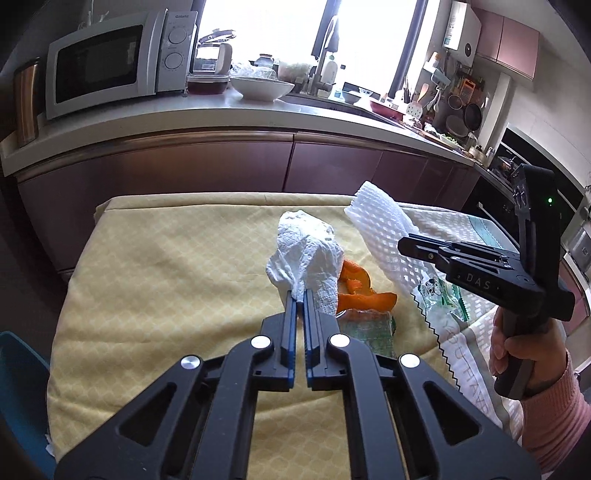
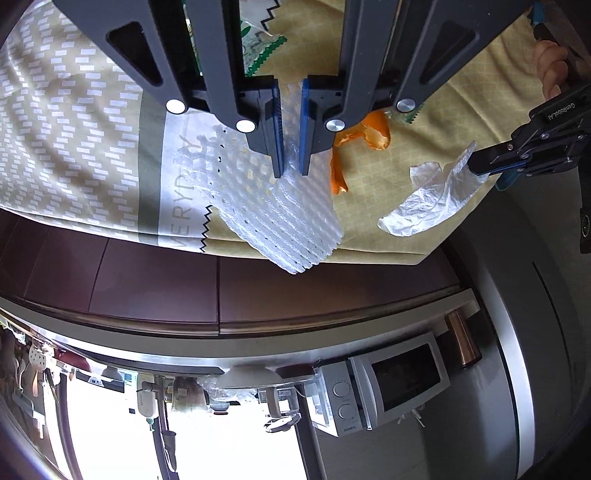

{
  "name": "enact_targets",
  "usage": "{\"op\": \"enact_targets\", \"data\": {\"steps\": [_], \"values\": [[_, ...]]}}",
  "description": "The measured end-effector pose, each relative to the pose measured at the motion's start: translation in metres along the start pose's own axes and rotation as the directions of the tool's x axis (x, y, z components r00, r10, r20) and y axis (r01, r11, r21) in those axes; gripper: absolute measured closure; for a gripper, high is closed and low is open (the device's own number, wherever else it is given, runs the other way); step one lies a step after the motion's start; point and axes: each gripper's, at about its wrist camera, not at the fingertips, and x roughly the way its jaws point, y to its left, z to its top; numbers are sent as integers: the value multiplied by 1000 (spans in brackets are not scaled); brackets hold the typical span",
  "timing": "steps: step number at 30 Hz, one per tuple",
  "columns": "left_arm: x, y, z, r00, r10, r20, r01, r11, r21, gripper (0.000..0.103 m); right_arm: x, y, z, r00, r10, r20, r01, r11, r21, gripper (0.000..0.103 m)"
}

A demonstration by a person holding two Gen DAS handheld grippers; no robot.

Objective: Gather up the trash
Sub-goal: 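Lift the tissue and foam netting and carry both over the teal bin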

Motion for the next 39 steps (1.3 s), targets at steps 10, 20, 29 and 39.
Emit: {"op": "enact_targets", "data": {"steps": [10, 20, 29, 39], "values": [[-35, 15, -20, 1000, 15, 25, -14, 1000, -26, 99, -35, 33, -3, 991, 117, 60, -116, 993, -19, 96], [-69, 29, -48, 996, 64, 60, -61, 997, -40, 99, -39, 75, -24, 974, 224, 25, -223, 974, -51, 96], [-93, 41, -67, 992, 104, 73, -100, 993, -62, 99, -32, 107, -35, 959, 281, -20, -282, 957, -72, 96], [-113, 57, -85, 986, 152, 76, -144, 985, -94, 99, -27, 137, -39, 945, 324, -52, -327, 940, -95, 96]]}}
